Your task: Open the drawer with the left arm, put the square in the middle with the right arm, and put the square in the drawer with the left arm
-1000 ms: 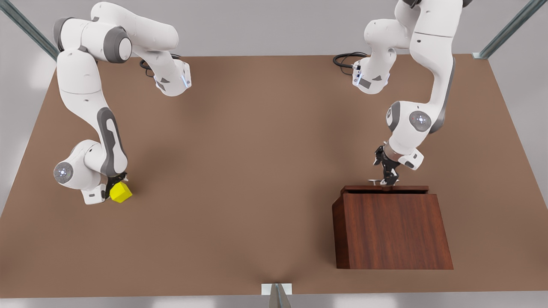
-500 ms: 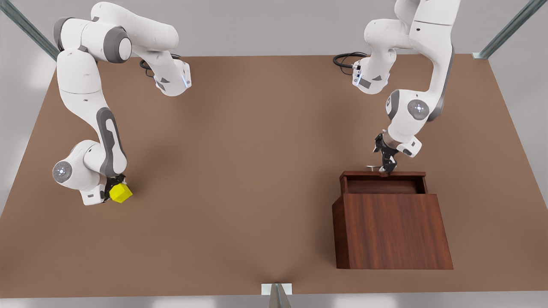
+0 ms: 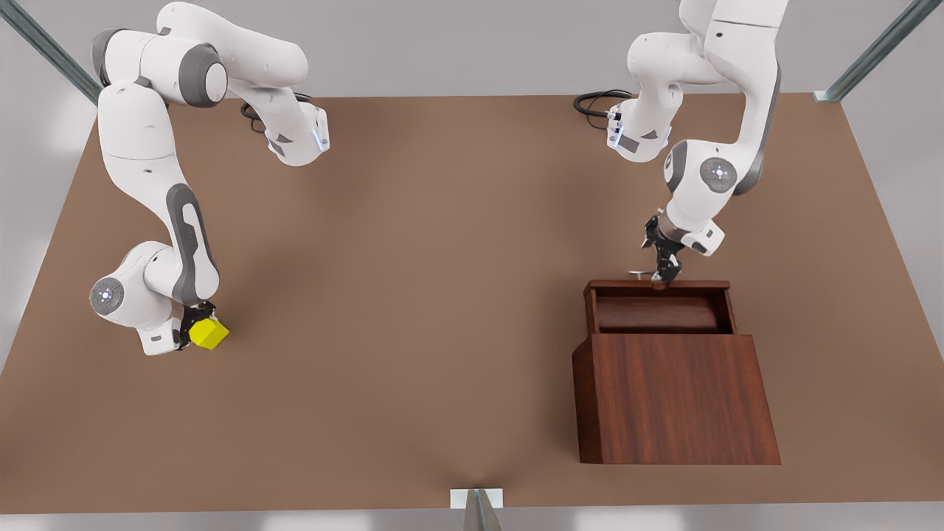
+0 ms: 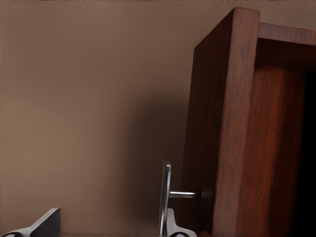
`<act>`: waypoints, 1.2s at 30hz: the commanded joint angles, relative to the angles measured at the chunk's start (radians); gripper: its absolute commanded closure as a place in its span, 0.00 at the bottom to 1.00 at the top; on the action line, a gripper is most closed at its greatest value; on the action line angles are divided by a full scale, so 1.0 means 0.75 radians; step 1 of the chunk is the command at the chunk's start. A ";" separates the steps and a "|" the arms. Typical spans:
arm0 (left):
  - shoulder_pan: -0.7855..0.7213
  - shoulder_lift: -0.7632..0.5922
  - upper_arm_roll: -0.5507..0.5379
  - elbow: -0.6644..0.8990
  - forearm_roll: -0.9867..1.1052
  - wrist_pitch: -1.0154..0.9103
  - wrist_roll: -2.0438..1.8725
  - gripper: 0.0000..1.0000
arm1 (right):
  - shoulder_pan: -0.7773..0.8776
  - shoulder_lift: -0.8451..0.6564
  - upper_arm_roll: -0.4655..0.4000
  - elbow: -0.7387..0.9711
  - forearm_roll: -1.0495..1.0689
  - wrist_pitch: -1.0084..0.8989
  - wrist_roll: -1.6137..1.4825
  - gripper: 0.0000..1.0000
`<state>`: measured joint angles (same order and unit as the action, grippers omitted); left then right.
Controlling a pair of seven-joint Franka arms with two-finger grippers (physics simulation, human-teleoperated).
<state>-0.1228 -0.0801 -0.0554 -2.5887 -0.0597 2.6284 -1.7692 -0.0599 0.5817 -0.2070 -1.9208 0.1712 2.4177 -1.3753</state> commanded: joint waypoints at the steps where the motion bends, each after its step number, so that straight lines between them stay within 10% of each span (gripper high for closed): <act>1: 0.023 -0.026 0.000 -0.017 -0.004 -0.019 -0.014 0.00 | 0.000 -0.005 0.000 0.002 -0.001 0.000 -0.005 0.29; 10: -0.004 -0.364 0.002 0.087 0.006 -0.418 0.227 0.00 | -0.006 -0.109 0.170 0.002 -0.011 -0.035 0.222 0.29; 13: -0.004 -0.161 0.013 0.398 0.006 -0.555 0.493 0.00 | 0.043 -0.113 0.339 0.043 -0.014 -0.037 0.527 0.29; 25: -0.071 0.293 0.137 1.185 0.008 -1.079 1.901 0.00 | 0.945 0.509 0.256 1.029 -0.022 -0.186 1.676 0.28; 32: -0.274 0.369 0.256 1.263 0.008 -1.157 2.404 0.00 | 1.074 0.648 0.280 1.189 -0.026 -0.111 2.173 0.28; 36: -0.276 0.514 0.217 1.402 0.006 -1.197 2.641 0.00 | 1.098 0.452 0.274 0.870 -0.038 -0.102 2.314 0.28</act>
<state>-0.3322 0.2902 0.1101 -1.5512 -0.0541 1.7840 -0.6646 0.7615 0.9410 -0.0043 -1.2420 0.1550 2.3320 -0.3895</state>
